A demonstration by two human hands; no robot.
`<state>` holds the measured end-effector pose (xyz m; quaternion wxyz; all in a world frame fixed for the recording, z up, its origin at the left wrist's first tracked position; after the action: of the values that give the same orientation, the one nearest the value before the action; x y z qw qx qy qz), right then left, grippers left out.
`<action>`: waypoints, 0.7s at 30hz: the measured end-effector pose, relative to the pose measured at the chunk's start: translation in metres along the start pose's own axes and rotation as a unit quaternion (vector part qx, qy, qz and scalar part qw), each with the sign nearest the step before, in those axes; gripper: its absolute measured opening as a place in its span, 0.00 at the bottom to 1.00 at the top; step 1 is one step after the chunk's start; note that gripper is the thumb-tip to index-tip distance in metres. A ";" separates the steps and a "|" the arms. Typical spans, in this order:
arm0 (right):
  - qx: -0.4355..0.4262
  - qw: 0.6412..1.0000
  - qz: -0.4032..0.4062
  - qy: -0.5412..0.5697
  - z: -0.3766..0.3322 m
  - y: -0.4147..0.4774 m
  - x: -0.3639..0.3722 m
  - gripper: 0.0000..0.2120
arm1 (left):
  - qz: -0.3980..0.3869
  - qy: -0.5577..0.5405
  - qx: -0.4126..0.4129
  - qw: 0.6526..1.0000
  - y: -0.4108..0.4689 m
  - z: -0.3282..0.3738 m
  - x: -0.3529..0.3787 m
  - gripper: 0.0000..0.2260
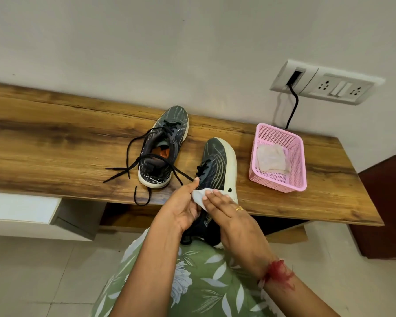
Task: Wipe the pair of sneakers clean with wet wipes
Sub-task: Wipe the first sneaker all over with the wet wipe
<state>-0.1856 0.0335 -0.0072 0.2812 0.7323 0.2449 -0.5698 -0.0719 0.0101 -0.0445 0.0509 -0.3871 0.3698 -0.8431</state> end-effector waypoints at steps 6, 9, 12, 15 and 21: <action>0.042 0.999 0.025 0.015 0.008 0.007 -0.006 0.28 | -0.017 0.021 -0.018 0.999 -0.004 -0.004 0.007 0.17; -0.025 0.999 -0.025 -0.023 -0.006 -0.001 0.003 0.30 | -0.030 -0.005 -0.040 0.999 -0.003 -0.004 0.008 0.20; 0.060 0.998 0.017 0.022 0.010 0.006 0.001 0.28 | -0.025 0.007 -0.023 0.999 -0.003 -0.007 0.013 0.19; 0.070 0.997 0.027 0.020 0.006 0.009 0.002 0.28 | -0.024 -0.014 -0.013 1.000 -0.002 -0.006 0.013 0.19; 0.091 0.995 0.026 0.027 0.020 0.011 -0.005 0.27 | -0.032 0.002 -0.008 0.999 -0.003 -0.006 0.011 0.19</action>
<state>-0.1931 0.0114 -0.0049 0.2215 0.7763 0.1802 -0.5620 -0.0830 0.0116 -0.0388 0.0198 -0.3977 0.3642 -0.8419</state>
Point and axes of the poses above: each hand's wrist, its own y-axis towards the middle knuckle, its own x-axis out of the palm, z = x × y, the point moved 4 cm from there along y, towards the middle knuckle, and after that the axes turned 4 degrees about -z, right-handed, at the moved point
